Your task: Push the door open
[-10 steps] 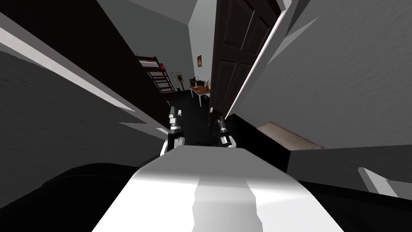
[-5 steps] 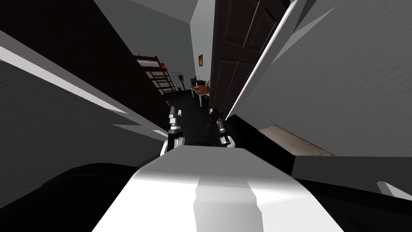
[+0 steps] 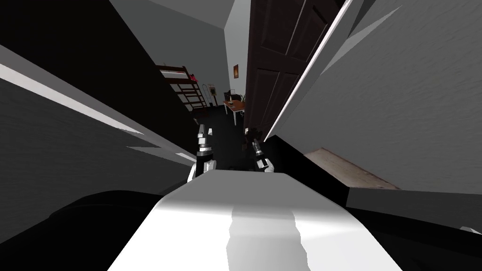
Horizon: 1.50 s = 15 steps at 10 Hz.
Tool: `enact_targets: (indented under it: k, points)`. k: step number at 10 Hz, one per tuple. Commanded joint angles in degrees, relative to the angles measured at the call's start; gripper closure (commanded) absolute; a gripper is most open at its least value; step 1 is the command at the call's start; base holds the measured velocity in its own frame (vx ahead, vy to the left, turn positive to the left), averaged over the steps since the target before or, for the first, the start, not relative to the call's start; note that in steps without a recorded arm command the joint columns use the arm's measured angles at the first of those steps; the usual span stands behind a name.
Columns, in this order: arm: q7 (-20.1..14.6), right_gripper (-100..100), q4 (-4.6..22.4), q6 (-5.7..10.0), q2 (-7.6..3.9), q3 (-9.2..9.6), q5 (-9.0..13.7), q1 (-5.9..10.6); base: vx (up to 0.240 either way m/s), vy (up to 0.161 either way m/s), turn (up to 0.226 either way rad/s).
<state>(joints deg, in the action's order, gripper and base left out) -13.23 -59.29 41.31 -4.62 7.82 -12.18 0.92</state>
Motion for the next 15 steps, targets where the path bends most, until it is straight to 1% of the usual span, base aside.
enact_targets:
  k: [1,6,7,12,15]
  points:
    - [-0.3,-100,2.6,0.75,0.08,0.17,-0.5,1.03,0.097,-0.070,0.040]
    - [-1.0,-100,10.2,2.90,0.52,0.58,-1.8,4.22,0.080,-0.067,0.045]
    - [-1.0,-100,10.2,2.90,0.52,0.58,-1.8,4.22,0.047,-0.036,0.020]
    - [-1.5,-100,16.7,4.76,1.10,0.94,-3.0,6.97,0.074,-0.049,0.036]
    - [-1.8,-100,19.9,5.66,1.48,1.11,-3.5,8.30,0.077,-0.063,0.030]
